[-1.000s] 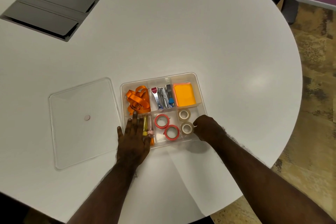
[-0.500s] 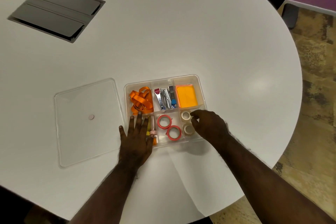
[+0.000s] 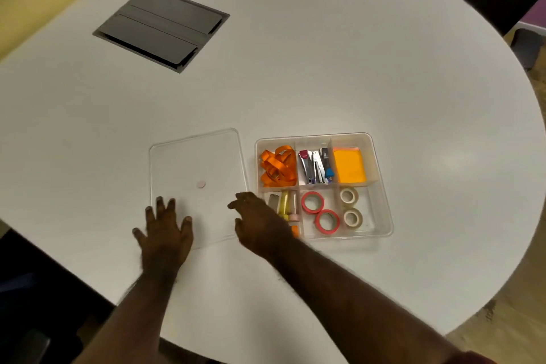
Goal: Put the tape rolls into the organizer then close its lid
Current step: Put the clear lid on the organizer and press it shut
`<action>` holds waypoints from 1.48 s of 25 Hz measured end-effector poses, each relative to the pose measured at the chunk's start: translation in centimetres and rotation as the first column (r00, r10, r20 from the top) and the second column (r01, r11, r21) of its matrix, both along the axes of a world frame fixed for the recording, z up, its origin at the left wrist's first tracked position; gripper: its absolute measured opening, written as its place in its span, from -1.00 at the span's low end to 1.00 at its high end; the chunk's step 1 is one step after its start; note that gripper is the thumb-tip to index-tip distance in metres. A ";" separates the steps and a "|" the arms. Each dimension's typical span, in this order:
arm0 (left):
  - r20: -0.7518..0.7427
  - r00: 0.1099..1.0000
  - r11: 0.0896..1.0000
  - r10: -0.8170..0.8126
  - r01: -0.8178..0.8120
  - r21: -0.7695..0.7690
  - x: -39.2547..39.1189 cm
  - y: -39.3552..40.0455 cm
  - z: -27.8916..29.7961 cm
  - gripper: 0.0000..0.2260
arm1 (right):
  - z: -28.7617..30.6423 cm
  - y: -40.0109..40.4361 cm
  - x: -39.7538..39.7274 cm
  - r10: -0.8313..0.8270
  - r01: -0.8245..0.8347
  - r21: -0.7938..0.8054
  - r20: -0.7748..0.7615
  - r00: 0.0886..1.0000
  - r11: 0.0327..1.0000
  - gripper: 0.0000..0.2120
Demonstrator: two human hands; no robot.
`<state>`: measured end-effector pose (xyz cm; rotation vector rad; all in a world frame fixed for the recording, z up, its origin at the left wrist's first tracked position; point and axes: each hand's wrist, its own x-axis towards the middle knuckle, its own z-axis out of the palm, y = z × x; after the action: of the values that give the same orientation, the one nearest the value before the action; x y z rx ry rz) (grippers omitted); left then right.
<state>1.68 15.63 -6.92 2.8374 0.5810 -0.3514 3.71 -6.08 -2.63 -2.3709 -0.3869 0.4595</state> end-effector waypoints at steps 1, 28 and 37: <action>-0.037 0.997 0.998 0.064 -0.064 -0.004 -0.2 1.4 -0.3 -0.44 | -0.4 1.4 -0.3 0.020 -0.023 -0.046 -0.067 0.998 0.999 -0.57; 0.294 0.806 0.514 0.513 -0.014 -0.858 3.9 7.9 12.4 -0.76 | 3.6 1.1 7.5 -0.294 0.745 0.451 -0.719 0.630 0.491 -0.72; 0.756 0.589 0.792 -0.286 0.589 -0.159 5.1 -8.3 13.3 -0.83 | 9.2 -20.9 8.6 -0.105 0.835 0.536 -0.830 0.548 0.123 -0.51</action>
<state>6.81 7.34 6.42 2.3786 -0.3595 0.5015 12.34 -26.98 6.53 -0.8794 0.4782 0.4462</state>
